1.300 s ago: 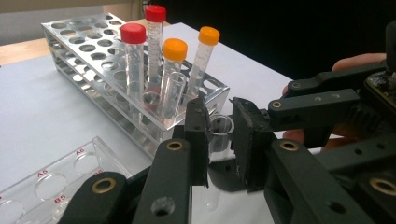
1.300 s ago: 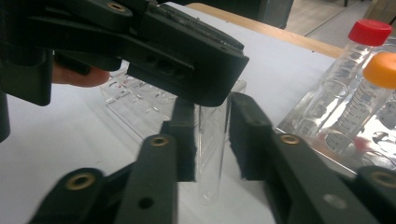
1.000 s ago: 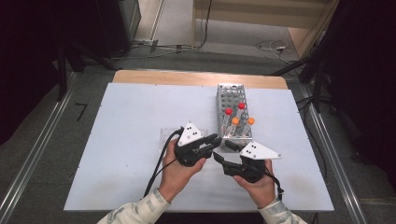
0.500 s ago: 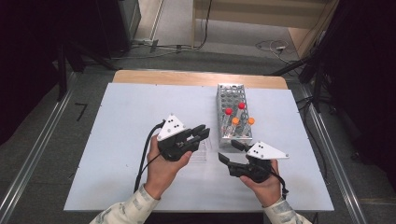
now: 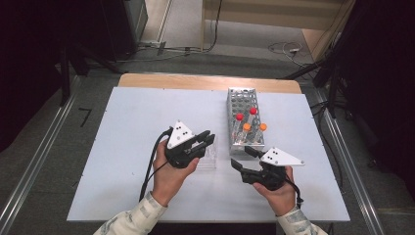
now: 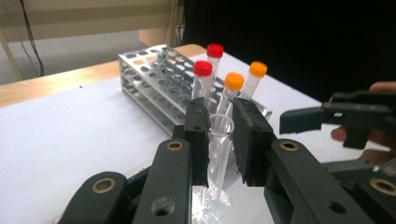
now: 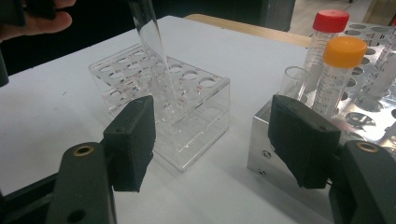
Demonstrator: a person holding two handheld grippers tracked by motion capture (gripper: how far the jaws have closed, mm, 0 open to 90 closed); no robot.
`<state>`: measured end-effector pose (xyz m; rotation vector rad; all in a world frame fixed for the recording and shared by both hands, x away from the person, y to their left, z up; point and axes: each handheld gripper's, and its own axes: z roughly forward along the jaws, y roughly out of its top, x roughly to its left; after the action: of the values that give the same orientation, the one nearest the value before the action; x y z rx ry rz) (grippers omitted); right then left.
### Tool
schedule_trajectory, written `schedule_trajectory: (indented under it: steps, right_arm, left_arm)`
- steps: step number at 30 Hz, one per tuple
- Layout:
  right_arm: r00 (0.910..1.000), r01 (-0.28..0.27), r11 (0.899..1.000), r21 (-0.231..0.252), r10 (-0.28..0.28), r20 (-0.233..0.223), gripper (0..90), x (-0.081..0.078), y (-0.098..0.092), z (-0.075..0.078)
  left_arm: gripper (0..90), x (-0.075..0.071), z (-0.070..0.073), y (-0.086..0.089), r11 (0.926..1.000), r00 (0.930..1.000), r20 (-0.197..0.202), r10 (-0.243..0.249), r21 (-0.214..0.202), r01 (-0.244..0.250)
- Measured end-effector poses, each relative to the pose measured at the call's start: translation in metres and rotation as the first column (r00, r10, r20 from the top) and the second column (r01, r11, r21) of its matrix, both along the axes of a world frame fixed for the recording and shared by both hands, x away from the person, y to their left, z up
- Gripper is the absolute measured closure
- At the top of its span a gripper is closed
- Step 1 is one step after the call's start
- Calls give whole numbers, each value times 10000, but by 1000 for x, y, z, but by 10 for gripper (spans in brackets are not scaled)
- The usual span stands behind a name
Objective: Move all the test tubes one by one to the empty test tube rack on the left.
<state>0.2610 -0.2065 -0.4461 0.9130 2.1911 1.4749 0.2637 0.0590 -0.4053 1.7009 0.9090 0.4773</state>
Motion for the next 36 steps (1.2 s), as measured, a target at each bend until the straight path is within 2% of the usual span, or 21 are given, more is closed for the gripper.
schedule_trajectory:
  steps: [5, 9, 16, 21, 23, 26, 30, 32, 36]
  right_arm:
    - [10000, 32, 10000, -36, -32, 32, 308, 0, 0, 0]
    - [10000, 44, 10000, -43, -44, 5, 308, 0, -1, 0]
    - [10000, 95, 9999, -101, -95, 15, 308, 1, -1, -1]
    - [9995, 304, 9995, -133, -302, 88, 308, 3, -3, -1]
    - [9987, 495, 9986, -175, -492, 146, 309, 4, -4, -1]
    - [9975, 697, 9973, -229, -693, 164, 311, 7, -5, -2]
    - [9958, 900, 9954, -327, -895, 175, 328, 13, -4, -4]
    - [9948, 1017, 9941, -382, -1014, 104, 341, 17, -3, -5]
    - [9922, 1245, 9913, -416, -1242, 95, 390, 25, -2, -7]
  left_arm:
    - [775, -1, -9, -7, 9984, 10000, -22, -50, 565, 51]
    - [774, 1, -19, -13, 9952, 9998, -183, -75, 971, 93]
    - [766, 2, -30, -16, 9913, 9989, -455, -69, 1311, 128]
    - [660, 2, -30, -16, 9936, 9985, -535, -104, 1120, 163]
    - [616, 2, -29, -14, 9958, 9986, -520, -111, 900, 157]
    - [492, 2, -26, -11, 9990, 9984, -560, -40, 450, 66]
    - [282, 5, -23, -4, 9986, 9968, -614, 504, 167, -494]
    - [251, 6, -23, 0, 9979, 9952, -740, 647, -9, -649]
    - [213, 9, -23, 6, 9960, 9932, -751, 887, -31, -892]
